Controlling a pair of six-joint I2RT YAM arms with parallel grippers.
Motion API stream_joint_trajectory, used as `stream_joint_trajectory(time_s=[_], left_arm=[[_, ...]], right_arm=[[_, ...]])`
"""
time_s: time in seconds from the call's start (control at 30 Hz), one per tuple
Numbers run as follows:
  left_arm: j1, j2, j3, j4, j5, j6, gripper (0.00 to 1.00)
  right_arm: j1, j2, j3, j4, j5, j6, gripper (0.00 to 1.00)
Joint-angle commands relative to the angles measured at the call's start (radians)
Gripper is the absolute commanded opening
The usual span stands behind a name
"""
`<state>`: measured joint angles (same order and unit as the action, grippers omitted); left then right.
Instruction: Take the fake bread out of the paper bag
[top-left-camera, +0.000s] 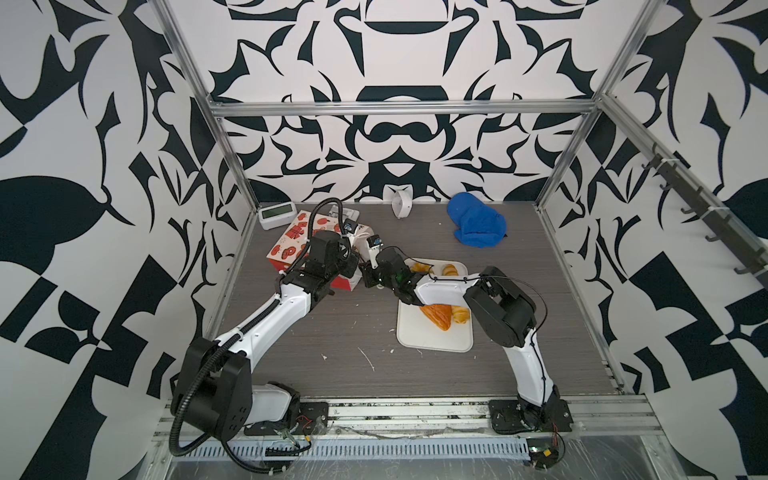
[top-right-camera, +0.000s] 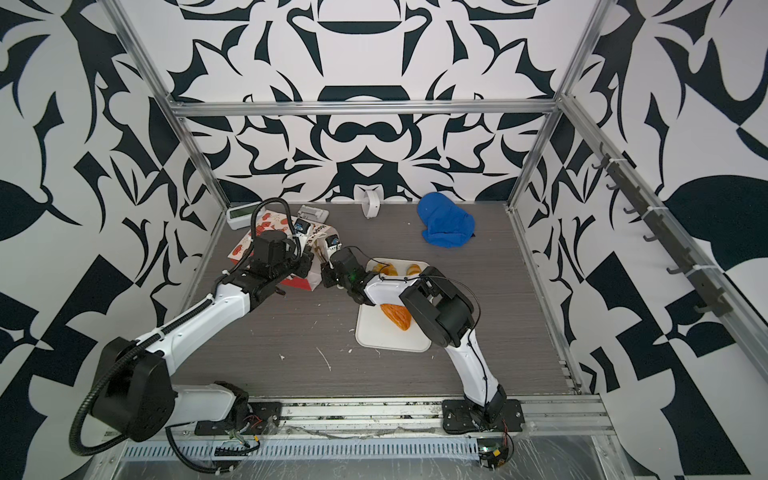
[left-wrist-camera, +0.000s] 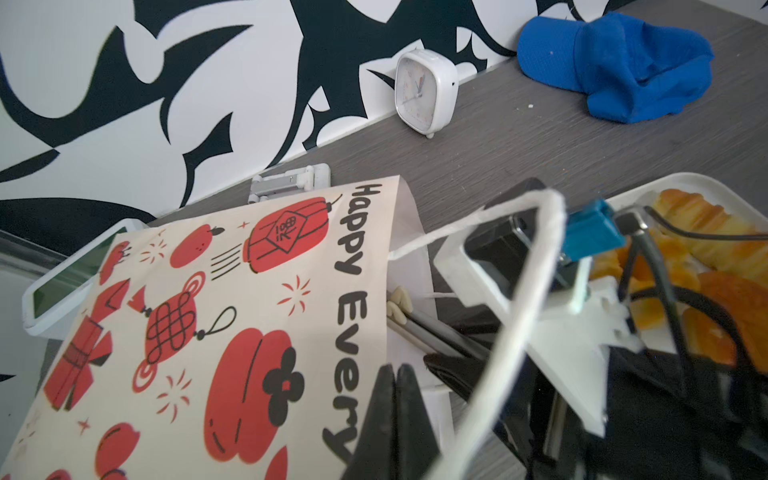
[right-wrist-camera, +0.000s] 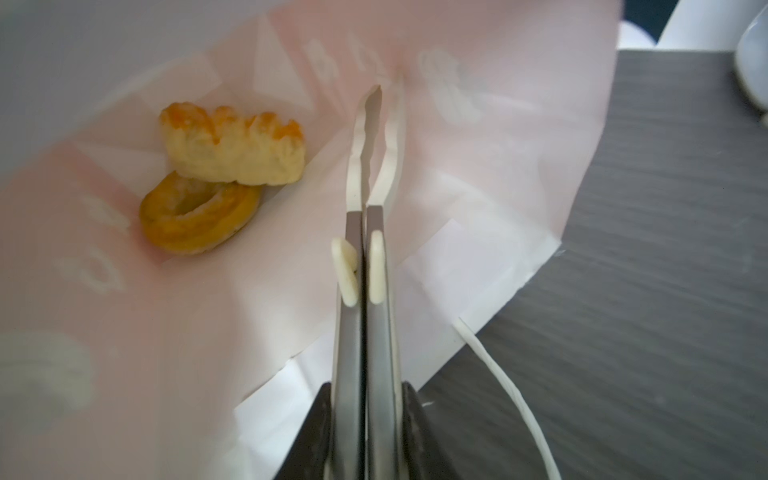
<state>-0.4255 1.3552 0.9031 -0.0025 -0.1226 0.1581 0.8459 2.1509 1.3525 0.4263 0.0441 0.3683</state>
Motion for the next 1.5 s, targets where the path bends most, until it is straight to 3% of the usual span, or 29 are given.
stream_joint_trajectory(time_s=[0.0,0.27,0.57,0.83,1.23,1.47], left_arm=[[-0.002,0.012,0.017,0.042,0.011,0.029,0.02],[-0.001,-0.013,-0.028,0.042,0.042,0.017,0.02],[-0.001,-0.111,-0.095,-0.011,0.000,0.005,0.02],[-0.002,-0.180,-0.130,-0.051,-0.058,-0.013,0.02],[-0.001,-0.231,-0.129,-0.181,-0.058,-0.027,0.02],[-0.001,-0.232,-0.144,-0.161,-0.053,-0.035,0.02]], right_arm=[[0.019,-0.062,-0.016,0.080,-0.049,0.053,0.00],[0.039,-0.137,-0.054,0.027,-0.119,0.056,0.00],[0.079,-0.195,-0.078,-0.067,-0.256,0.169,0.00],[0.133,-0.147,-0.022,-0.112,-0.401,0.236,0.00],[0.138,-0.162,-0.025,-0.183,-0.233,0.077,0.00],[0.136,-0.152,0.001,-0.234,-0.094,-0.122,0.00]])
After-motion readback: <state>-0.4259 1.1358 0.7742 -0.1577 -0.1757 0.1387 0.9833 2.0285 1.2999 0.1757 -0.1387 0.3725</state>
